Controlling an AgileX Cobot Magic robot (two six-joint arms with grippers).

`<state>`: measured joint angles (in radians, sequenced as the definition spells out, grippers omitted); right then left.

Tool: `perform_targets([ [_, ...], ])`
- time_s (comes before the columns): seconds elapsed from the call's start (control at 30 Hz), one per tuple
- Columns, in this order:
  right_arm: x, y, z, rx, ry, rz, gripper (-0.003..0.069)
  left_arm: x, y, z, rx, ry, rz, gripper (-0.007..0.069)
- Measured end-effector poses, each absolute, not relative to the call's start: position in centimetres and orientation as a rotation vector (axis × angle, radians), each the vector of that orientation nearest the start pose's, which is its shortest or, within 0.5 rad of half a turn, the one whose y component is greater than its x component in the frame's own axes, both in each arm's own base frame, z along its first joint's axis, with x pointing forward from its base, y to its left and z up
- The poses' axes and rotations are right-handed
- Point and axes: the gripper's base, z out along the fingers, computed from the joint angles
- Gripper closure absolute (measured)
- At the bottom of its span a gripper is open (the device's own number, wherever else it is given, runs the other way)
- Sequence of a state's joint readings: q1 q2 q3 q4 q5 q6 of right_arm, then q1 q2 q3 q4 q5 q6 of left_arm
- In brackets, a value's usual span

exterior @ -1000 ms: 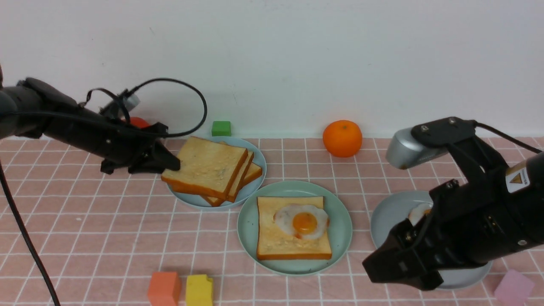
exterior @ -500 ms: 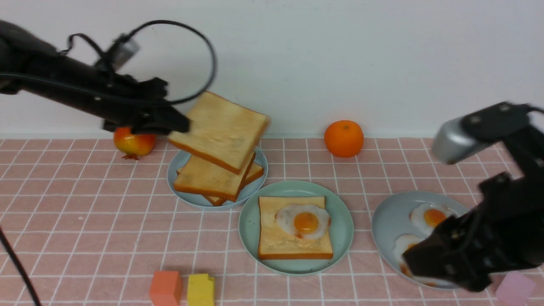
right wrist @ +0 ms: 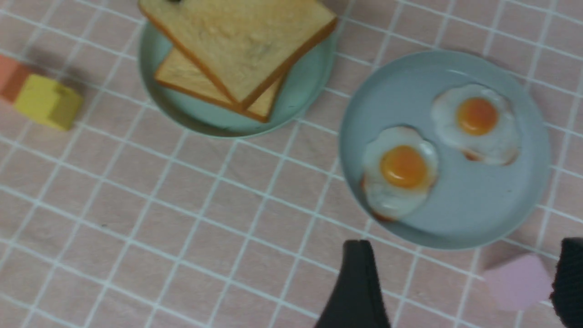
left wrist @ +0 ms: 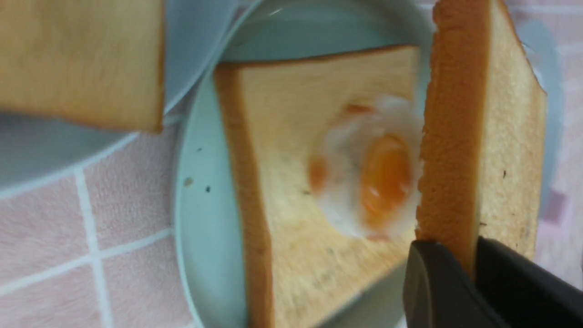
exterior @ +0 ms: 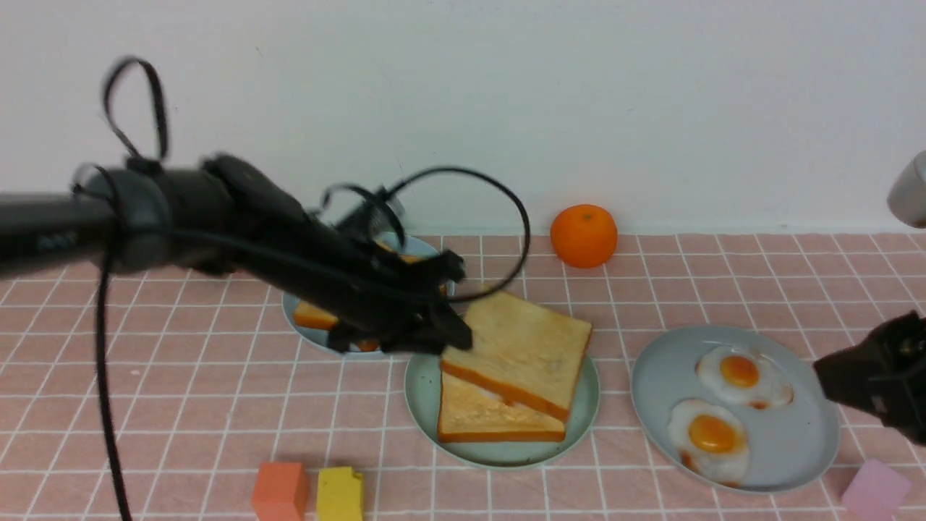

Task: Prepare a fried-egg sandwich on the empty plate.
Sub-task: Use the left arm to place a slice of bread on the fried egg in the middle

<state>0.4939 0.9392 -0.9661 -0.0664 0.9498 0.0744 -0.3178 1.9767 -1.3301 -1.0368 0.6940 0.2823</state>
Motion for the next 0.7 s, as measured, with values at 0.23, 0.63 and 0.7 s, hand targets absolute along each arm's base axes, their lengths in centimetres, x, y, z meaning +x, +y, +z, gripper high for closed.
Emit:
perform_targets([
  [0.23,15.4,7.4,35.6,-0.531,2.359,0.124,0.0101,37.1,-19.8,17.7,-0.297,2.583,-1.027,0.0508],
  [0.63,15.3,7.3,35.5,-0.534,2.378,0.116,0.0101,34.5,-17.8,24.8,-0.265,2.322,-0.999,0.0508],
  [0.7,15.3,7.3,35.5,-0.534,2.378,0.116,0.0101,33.4,-16.9,25.1,-0.313,2.281,-0.966,0.0508],
])
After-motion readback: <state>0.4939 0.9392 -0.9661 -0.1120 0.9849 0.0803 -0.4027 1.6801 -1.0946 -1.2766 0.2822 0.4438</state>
